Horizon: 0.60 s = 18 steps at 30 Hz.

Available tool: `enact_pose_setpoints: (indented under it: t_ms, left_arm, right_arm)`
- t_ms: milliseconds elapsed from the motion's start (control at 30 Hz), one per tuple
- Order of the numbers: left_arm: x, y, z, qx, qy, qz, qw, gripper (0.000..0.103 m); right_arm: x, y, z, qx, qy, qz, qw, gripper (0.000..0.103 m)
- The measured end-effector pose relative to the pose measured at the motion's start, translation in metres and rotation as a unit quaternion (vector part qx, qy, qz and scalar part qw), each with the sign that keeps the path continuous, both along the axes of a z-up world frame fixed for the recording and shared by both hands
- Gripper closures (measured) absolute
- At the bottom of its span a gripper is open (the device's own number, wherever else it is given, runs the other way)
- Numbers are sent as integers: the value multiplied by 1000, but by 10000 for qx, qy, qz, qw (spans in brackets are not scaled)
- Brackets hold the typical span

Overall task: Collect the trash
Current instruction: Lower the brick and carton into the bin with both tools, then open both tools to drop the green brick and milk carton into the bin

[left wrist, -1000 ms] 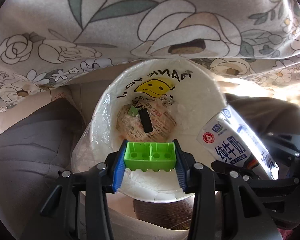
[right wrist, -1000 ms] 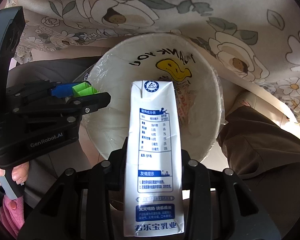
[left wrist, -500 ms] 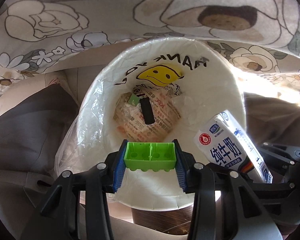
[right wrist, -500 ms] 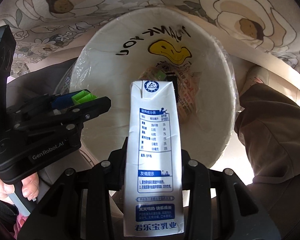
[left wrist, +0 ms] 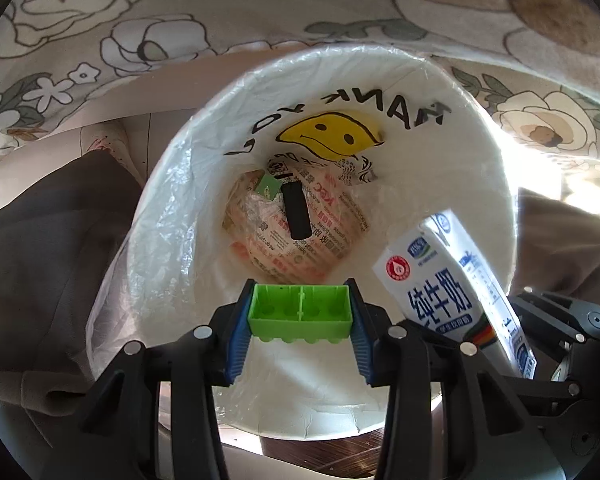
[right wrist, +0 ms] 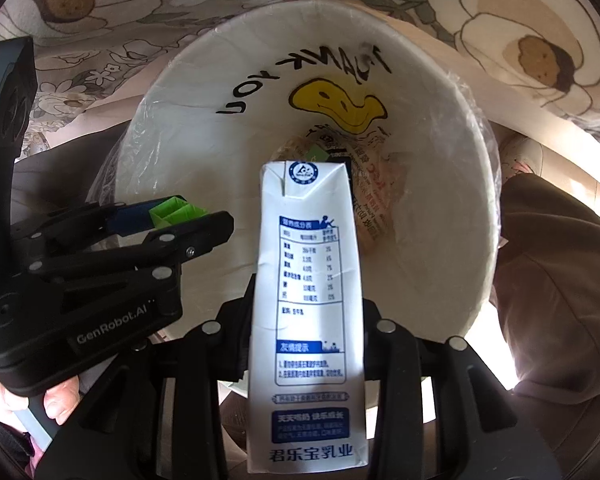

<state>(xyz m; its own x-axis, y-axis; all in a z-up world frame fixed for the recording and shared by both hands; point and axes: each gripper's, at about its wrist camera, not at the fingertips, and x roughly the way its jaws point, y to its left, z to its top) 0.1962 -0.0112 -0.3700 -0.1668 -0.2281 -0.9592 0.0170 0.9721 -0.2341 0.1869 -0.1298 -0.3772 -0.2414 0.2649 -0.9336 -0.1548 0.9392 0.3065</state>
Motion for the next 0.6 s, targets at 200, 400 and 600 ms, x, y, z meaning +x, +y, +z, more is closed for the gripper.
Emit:
enact_pose_setpoints:
  t_ms: [200, 400, 600]
  left_arm:
    - [1, -3, -4, -27, 102, 45, 9999, 43]
    - [1, -3, -3, -9, 43, 25, 10000, 42]
    - [0, -3, -1, 0, 34, -8, 10000, 42]
  right_arm:
    - [1, 6, -5, -376, -121, 108, 9992, 48]
    - [2, 3, -3, -294, -170, 53, 9994, 45]
    - [2, 3, -2, -295, -185, 101, 9993, 45]
